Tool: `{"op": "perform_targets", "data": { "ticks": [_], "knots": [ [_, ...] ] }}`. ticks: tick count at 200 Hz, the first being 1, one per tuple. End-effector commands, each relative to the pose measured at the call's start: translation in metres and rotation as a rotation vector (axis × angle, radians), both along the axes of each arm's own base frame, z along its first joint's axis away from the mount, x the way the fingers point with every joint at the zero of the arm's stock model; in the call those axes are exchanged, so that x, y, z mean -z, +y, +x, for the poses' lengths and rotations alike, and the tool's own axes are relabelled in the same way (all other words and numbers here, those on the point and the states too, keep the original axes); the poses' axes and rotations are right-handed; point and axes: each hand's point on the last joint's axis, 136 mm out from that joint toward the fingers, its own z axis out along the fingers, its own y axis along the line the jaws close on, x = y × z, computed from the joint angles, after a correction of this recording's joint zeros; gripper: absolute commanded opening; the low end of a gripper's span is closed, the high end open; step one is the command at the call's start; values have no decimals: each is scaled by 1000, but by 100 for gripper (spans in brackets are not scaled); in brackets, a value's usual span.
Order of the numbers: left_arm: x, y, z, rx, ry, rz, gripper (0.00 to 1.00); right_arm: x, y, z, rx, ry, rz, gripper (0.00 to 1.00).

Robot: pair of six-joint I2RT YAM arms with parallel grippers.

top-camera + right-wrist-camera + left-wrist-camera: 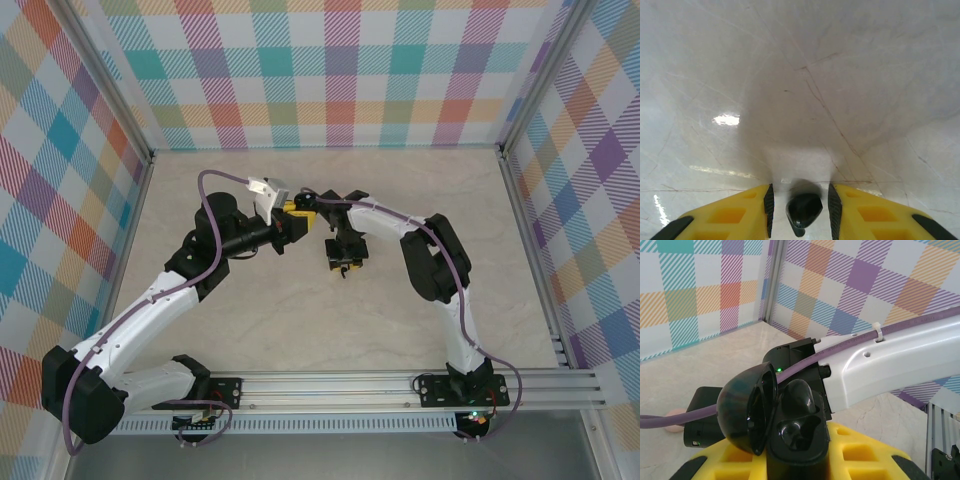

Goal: Insert wireless bluetooth earbuds into charging case

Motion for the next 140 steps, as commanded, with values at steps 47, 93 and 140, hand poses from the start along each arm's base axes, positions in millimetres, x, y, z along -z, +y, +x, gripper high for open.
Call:
{"op": "perform_targets", "data": {
  "ticks": [47,93,140],
  "knots": [
    [-9,2,2,-6,-25,-24,12,-5,-1,-9,-24,38,0,35],
    [-10,2,1,-5,-26,-25,12,2,-5,-5,3,23,-33,33],
    [-9,1,1,-1,-23,-23,12,8,-4,-1,33,5,-37,33]
  ]
}}
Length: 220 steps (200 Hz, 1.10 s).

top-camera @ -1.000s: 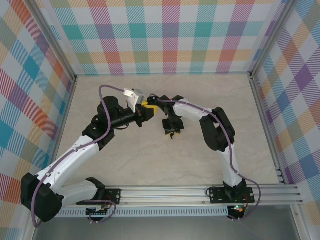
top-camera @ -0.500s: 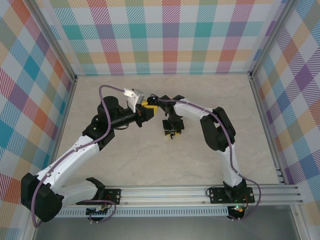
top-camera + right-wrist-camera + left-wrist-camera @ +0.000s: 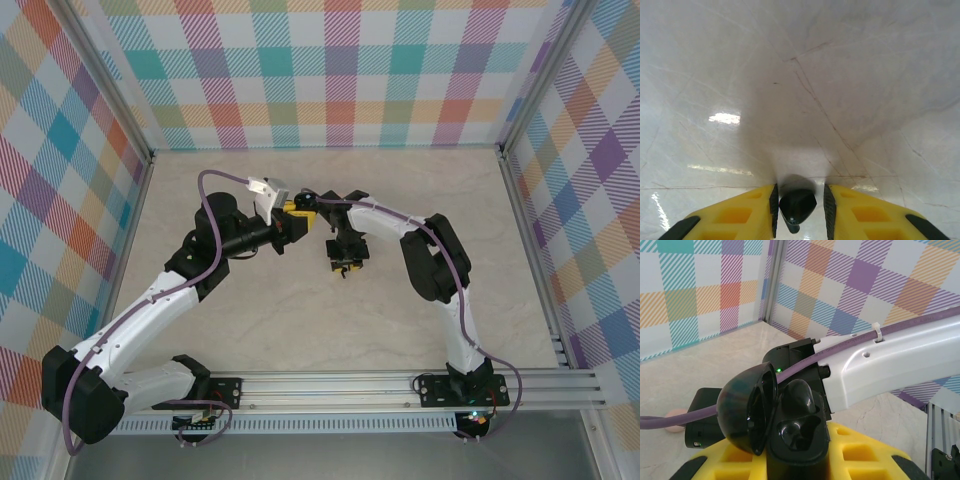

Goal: Insert wireless bluetooth earbuds into charging case

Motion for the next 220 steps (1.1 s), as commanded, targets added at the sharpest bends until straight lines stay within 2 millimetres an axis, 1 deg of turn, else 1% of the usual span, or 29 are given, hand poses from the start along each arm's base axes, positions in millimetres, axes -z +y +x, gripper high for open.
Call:
{"op": "perform_targets", "data": {
  "ticks": [1,34,55,75,100,114,152,190,220],
  "knots": [
    [-9,1,1,-1,-23,-22,12,7,-1,1,22,-3,-20,33],
    [-7,1,2,-1,-19,-20,12,15,2,-1,21,16,-10,32],
    [-7,1,2,-1,-20,-21,12,19,1,-3,22,26,-12,29],
    [-6,1,2,-2,-17,-20,12,19,0,-4,28,28,-11,27],
    [-6,1,2,-2,-16,-20,12,15,-1,-4,39,13,-2,26],
    [-4,1,2,-3,-11,-19,12,10,0,-2,51,1,19,26],
    [1,1,6,-16,10,-16,12,-9,-2,10,105,-61,129,25],
    [11,2,13,-49,44,-20,12,-31,-8,22,179,-136,265,23],
    [23,4,24,-100,78,-16,12,-53,-15,31,244,-198,391,24]
  ]
}}
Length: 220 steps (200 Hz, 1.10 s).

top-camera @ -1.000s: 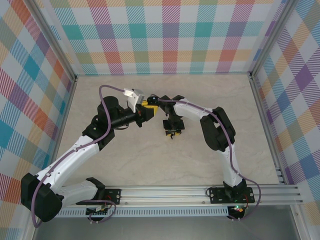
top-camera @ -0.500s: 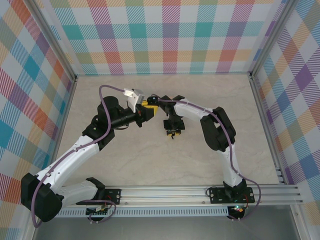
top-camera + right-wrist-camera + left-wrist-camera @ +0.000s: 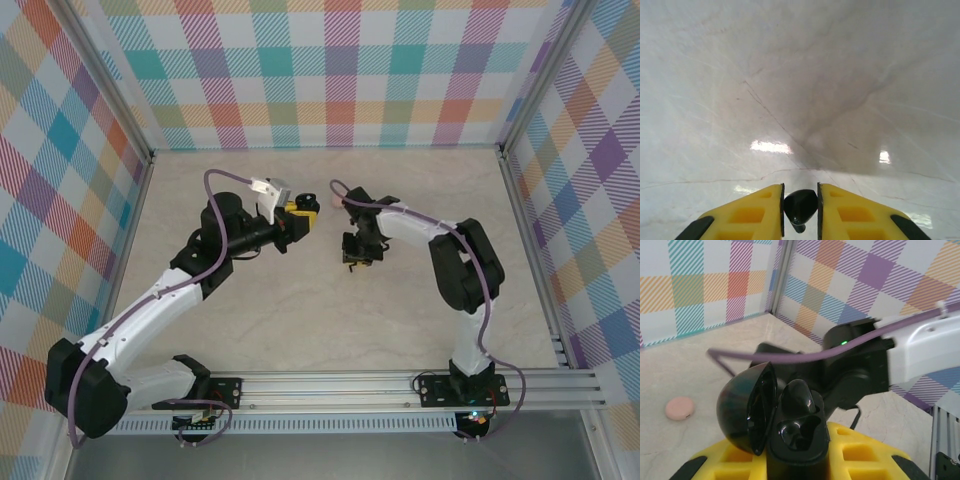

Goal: Insert wireless bluetooth earbuds into charging case

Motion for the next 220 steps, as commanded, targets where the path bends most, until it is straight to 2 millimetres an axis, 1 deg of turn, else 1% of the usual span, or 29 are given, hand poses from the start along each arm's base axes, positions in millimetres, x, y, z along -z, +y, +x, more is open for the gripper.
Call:
{"op": "perform_targets", "data": {
  "ticks": [1,24,50,81,106,130,178,203,220],
  "knots": [
    [6,5,12,-61,19,-19,12,-34,10,16,54,-99,161,24],
    [18,8,23,-116,52,-15,12,-57,6,21,73,-160,231,24],
    [32,8,31,-147,85,-14,12,-90,5,24,74,-256,302,23],
    [40,4,35,-140,100,-26,12,-134,5,25,60,-376,379,23],
    [41,2,36,-128,86,-25,11,-166,6,22,40,-457,434,23],
    [41,0,33,-99,49,-17,11,-197,8,18,8,-533,493,24],
    [46,-9,21,0,-47,10,11,-252,11,7,-66,-681,595,24],
    [44,-15,16,51,-93,0,12,-273,15,0,-117,-741,643,24],
    [42,-19,12,86,-114,-9,12,-283,17,-5,-147,-776,663,24]
  ]
}}
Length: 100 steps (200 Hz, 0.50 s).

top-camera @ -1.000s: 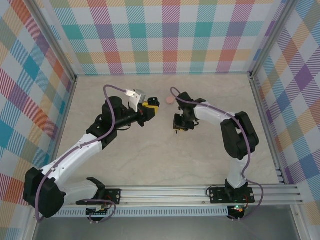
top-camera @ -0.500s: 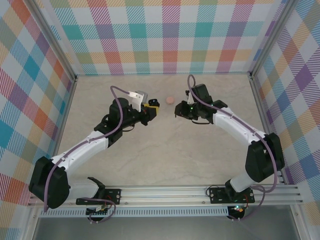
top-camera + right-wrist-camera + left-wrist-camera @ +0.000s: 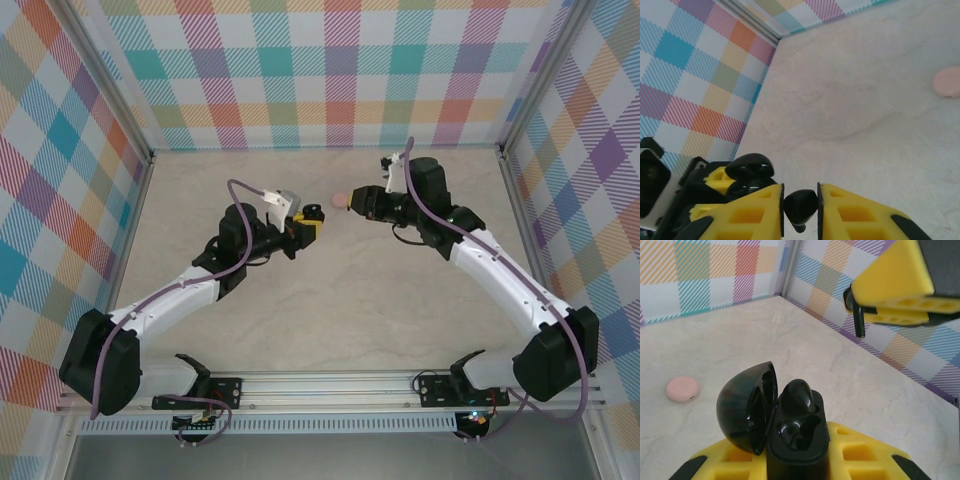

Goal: Insert wireless bluetooth earbuds into charging case

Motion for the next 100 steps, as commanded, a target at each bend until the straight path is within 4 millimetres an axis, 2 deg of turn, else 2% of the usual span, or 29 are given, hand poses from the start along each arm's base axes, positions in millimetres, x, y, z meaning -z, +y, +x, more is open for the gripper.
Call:
{"op": "perform_targets", "data": {
  "ticks": [1,53,100],
  "knots": [
    [-16,-8,-6,80,-112,-32,12,-25,6,-9,-67,-114,40,24],
    [-26,-19,-15,159,-154,-70,12,-50,23,-27,-156,-229,52,24],
    [-35,-26,-19,191,-158,-99,12,-57,35,-37,-205,-270,42,24]
  ]
}}
